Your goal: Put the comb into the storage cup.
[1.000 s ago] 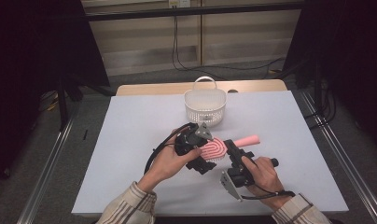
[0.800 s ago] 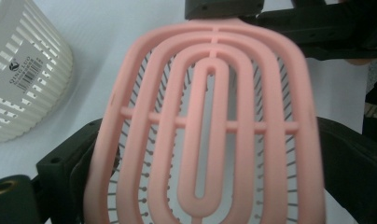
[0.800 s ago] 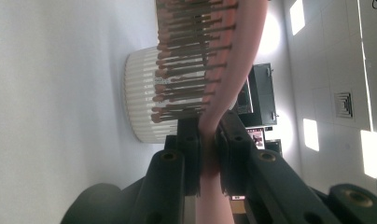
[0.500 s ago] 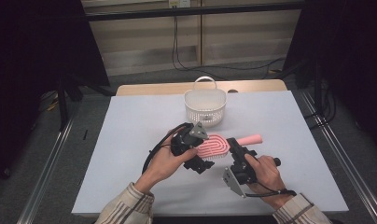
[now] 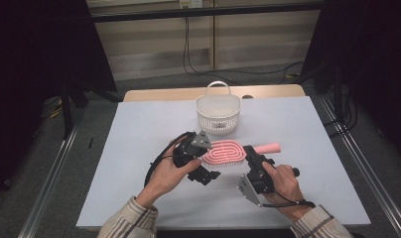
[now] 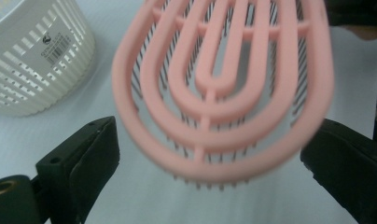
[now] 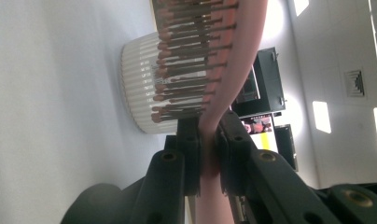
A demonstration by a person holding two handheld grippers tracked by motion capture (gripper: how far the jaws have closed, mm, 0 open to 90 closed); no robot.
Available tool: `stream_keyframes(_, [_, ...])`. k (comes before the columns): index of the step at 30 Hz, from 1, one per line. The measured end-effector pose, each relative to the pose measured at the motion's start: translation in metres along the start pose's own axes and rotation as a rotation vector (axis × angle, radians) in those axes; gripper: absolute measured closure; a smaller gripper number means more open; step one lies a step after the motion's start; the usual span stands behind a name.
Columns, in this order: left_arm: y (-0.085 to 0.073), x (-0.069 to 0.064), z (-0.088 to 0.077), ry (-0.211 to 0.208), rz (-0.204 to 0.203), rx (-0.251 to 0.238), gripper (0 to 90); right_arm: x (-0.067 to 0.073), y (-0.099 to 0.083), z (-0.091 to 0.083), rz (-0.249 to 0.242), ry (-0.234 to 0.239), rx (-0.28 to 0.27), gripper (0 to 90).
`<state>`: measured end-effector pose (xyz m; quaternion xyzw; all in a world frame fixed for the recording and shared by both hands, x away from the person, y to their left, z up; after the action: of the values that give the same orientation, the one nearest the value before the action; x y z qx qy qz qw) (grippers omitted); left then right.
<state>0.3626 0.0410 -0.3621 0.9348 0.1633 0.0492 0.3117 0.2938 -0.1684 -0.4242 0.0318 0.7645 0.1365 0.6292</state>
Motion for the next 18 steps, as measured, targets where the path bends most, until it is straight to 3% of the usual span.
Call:
stream_keyframes(1, [-0.002,0.003,-0.001,-0.003,0.028,0.024,4.9,0.000,-0.001,0.000,0.009,0.003,0.002,81.4])
stream_keyframes(3, [-0.005,0.004,-0.002,0.002,0.029,0.030,4.9,0.000,-0.001,0.001,0.011,0.002,0.007,81.4])
stream_keyframes(6, [-0.010,0.006,-0.001,0.014,0.004,0.014,4.9,-0.001,-0.002,0.001,0.019,0.005,0.011,81.4])
stream_keyframes(11, [-0.017,0.009,-0.001,0.025,0.001,0.020,4.9,-0.002,-0.004,0.001,0.031,0.009,0.012,81.4])
stream_keyframes(12, [-0.018,0.008,-0.001,0.024,-0.018,0.007,4.9,-0.003,-0.005,0.002,0.032,0.012,0.009,81.4])
stream_keyframes(15, [-0.021,0.009,-0.003,0.039,-0.001,0.013,4.9,-0.004,-0.006,0.002,0.040,0.016,0.018,81.4])
stream_keyframes(18, [-0.027,0.009,-0.003,0.068,-0.028,-0.008,4.9,-0.005,-0.007,0.002,0.043,0.018,0.024,81.4])
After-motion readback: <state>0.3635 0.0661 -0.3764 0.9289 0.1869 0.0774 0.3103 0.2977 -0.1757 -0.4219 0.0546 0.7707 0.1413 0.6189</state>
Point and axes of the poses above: each handheld gripper's, and its own axes: z roughly forward along the jaws, y roughly out of its top, x roughly to its left, the point moved 1 cm from there along z, roughly forward along the jaws, and after that the axes turned 5 degrees about x, right-handed, at the moved point
